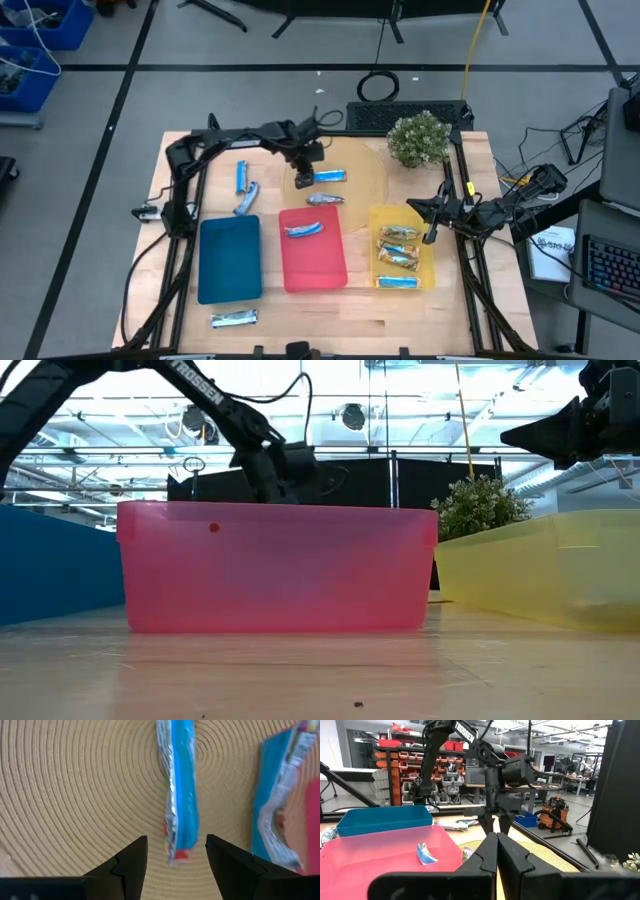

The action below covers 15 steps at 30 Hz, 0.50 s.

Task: Pick and place Granola Bars by type
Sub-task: Put the top red granola bar into the red bin

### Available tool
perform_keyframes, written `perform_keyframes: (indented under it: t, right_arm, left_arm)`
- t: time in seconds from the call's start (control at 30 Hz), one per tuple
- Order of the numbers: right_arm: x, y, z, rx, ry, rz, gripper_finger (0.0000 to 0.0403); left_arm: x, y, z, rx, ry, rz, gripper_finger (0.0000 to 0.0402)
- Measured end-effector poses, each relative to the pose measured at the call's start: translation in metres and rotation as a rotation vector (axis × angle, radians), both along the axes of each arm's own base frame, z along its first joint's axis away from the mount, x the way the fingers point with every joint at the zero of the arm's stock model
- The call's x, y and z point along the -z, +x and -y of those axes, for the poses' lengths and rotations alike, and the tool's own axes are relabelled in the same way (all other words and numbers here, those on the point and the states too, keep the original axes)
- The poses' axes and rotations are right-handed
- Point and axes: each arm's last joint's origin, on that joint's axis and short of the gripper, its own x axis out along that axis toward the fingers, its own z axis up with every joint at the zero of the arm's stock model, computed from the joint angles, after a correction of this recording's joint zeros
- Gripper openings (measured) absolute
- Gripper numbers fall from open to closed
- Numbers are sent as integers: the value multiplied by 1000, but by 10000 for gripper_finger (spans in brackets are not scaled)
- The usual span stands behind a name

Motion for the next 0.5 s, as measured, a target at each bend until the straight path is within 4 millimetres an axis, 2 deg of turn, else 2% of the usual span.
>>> perform_keyframes:
  t: [0.37,0.43,0.5]
  right_arm:
    - [0,0,0,0,-10,-5,0]
    - [0,0,0,1,-12,-8,0]
    - [1,0,0,0,-13,-9,0]
  left_arm:
    - [28,9,-3,-11,-8,-25,206]
    - [30,10,-2,-8,-2,-33,197]
    - [30,11,-1,2,4,-34,170]
